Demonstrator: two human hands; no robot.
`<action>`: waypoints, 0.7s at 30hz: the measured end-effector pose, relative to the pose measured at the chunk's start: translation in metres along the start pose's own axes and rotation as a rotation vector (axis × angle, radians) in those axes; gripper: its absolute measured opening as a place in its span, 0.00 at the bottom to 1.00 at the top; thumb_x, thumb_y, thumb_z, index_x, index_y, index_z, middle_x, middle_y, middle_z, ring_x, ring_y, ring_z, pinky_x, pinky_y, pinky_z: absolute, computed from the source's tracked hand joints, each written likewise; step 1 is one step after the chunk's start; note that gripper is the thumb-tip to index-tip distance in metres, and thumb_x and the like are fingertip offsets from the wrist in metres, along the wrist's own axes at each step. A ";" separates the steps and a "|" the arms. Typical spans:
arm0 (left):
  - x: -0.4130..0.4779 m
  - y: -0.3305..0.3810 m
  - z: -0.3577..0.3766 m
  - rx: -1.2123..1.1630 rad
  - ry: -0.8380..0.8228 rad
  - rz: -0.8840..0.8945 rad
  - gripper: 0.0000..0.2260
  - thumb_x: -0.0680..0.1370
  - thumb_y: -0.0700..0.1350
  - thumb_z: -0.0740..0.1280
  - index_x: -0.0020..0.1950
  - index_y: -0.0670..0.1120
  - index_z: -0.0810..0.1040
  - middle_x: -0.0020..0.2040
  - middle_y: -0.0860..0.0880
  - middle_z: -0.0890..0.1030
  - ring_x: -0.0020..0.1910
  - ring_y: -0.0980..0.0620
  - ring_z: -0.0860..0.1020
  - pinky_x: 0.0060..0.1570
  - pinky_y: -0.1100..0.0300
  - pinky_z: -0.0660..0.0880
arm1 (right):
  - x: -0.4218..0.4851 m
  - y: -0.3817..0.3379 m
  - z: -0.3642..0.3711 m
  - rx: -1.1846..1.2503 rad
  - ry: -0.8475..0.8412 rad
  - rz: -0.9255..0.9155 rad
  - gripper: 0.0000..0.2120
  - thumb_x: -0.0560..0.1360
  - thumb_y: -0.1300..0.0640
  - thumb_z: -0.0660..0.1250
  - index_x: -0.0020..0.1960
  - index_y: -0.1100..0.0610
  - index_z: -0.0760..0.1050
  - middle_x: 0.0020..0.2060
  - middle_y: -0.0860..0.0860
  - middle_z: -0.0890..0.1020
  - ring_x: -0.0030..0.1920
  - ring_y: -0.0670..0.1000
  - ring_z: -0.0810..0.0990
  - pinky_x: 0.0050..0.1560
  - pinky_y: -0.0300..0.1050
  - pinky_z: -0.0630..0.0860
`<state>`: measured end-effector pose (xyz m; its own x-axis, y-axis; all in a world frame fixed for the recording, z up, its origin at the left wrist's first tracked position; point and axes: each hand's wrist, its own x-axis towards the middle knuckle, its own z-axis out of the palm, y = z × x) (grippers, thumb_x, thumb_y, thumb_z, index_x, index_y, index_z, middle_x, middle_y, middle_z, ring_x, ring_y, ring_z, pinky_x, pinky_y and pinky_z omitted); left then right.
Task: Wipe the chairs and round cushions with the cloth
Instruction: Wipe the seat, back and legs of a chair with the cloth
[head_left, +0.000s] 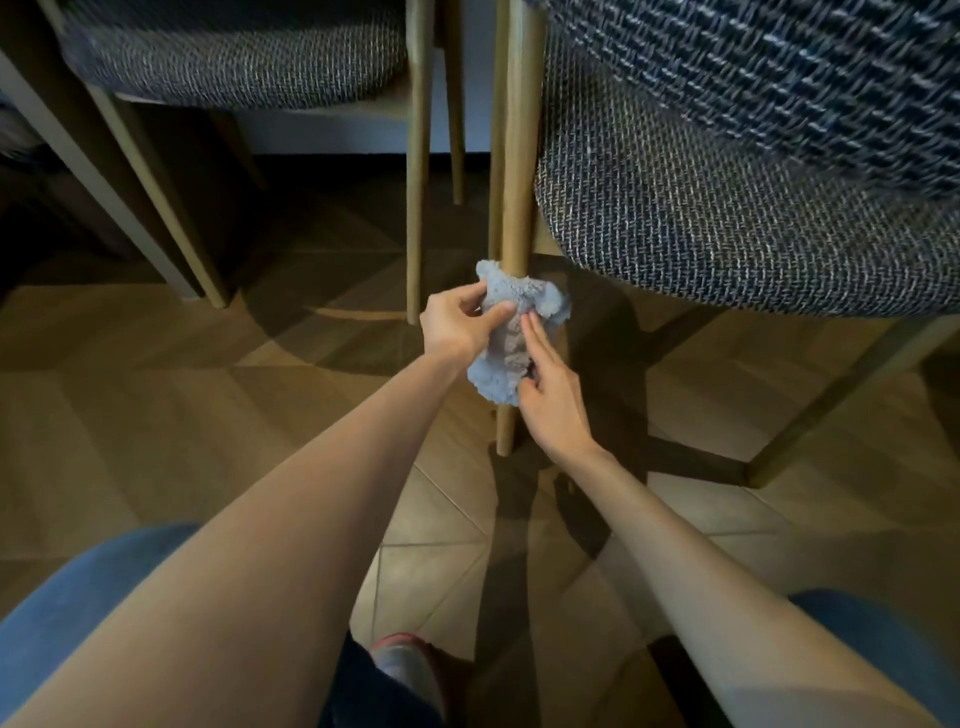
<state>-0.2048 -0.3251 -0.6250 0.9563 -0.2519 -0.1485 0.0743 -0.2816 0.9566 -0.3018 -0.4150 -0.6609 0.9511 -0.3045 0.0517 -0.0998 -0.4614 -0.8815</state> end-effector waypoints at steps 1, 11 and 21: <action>0.000 -0.008 0.002 -0.010 -0.015 -0.022 0.20 0.73 0.44 0.73 0.65 0.46 0.77 0.59 0.50 0.81 0.57 0.54 0.79 0.59 0.53 0.77 | -0.004 0.005 0.004 0.023 -0.002 0.027 0.31 0.79 0.71 0.56 0.78 0.54 0.54 0.77 0.49 0.60 0.76 0.46 0.57 0.74 0.42 0.56; -0.010 -0.093 0.033 0.040 -0.052 -0.223 0.17 0.75 0.40 0.71 0.63 0.44 0.78 0.57 0.48 0.81 0.55 0.54 0.78 0.57 0.61 0.74 | -0.013 0.059 0.043 0.185 -0.052 0.464 0.23 0.82 0.57 0.58 0.73 0.52 0.53 0.69 0.54 0.65 0.66 0.53 0.69 0.67 0.50 0.70; -0.011 -0.113 0.048 -0.121 -0.047 -0.441 0.18 0.80 0.38 0.64 0.70 0.44 0.72 0.64 0.44 0.77 0.62 0.47 0.76 0.65 0.54 0.72 | -0.010 0.064 0.044 0.333 -0.055 0.635 0.20 0.80 0.63 0.59 0.69 0.55 0.60 0.64 0.55 0.72 0.62 0.53 0.74 0.67 0.54 0.70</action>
<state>-0.2376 -0.3348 -0.7430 0.8119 -0.1750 -0.5569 0.5069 -0.2618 0.8213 -0.3044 -0.4048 -0.7385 0.7532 -0.3829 -0.5348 -0.5528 0.0722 -0.8302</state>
